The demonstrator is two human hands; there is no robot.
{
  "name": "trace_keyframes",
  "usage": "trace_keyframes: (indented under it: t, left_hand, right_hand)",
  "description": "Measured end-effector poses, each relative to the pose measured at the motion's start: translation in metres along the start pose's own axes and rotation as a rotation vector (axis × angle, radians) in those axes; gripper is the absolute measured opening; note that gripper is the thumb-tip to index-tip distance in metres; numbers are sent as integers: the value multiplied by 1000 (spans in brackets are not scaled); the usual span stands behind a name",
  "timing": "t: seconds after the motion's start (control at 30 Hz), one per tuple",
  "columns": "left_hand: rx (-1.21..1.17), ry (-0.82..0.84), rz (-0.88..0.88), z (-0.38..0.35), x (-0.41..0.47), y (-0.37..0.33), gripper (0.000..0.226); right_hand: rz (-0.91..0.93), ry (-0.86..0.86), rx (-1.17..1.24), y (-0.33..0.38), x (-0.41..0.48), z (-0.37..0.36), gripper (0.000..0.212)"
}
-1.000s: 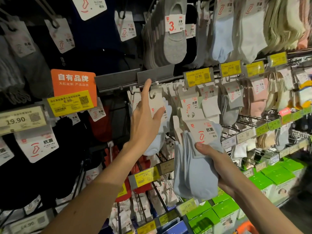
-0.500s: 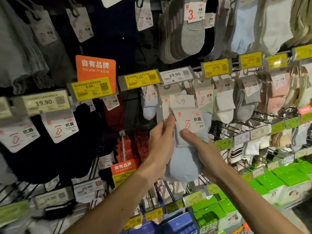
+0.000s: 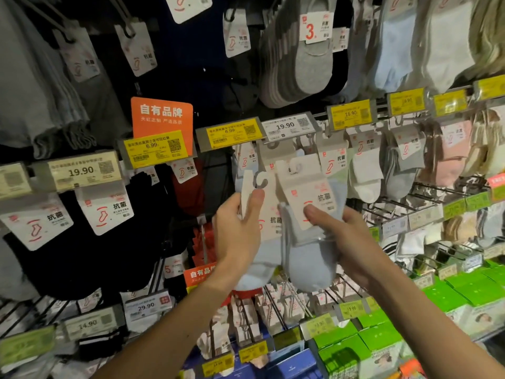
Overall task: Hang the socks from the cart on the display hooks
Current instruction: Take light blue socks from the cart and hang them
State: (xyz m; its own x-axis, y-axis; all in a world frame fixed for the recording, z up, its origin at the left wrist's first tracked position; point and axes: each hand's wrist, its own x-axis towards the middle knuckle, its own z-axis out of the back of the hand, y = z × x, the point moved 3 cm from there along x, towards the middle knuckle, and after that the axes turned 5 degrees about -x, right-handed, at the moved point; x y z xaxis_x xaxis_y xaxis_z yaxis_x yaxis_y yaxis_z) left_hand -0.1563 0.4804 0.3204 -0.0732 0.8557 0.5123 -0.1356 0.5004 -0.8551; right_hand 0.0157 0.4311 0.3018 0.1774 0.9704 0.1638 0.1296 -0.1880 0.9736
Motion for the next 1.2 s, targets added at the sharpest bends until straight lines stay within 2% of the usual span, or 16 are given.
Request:
trace_keyframes:
  t: [0.1, 0.17, 0.23, 0.37, 0.57, 0.83, 1.0, 1.2]
  left_hand:
    - [165, 145, -33, 17, 11, -16, 10]
    - [317, 304, -3, 22, 18, -27, 31]
    - [512, 472, 0, 23, 24, -41, 50]
    - [771, 606, -82, 17, 36, -70, 69]
    - [901, 571, -210, 8, 47, -98, 82]
    - [976, 560, -167, 2, 62, -111, 97]
    - [998, 575, -157, 1, 68, -113, 101]
    - [1036, 560, -166, 1, 73, -110, 103]
  right_hand:
    - [-6, -10, -100, 12, 10, 22, 22]
    - [16, -51, -160, 19, 18, 33, 15]
    - [83, -64, -239, 28, 24, 36, 20]
    - [187, -62, -363, 39, 38, 32, 13]
    - [288, -1, -417, 41, 52, 22, 9]
    - [305, 40, -343, 50, 72, -4, 21]
    - [248, -3, -261, 39, 88, -7, 19]
    - [188, -36, -257, 29, 103, -14, 30]
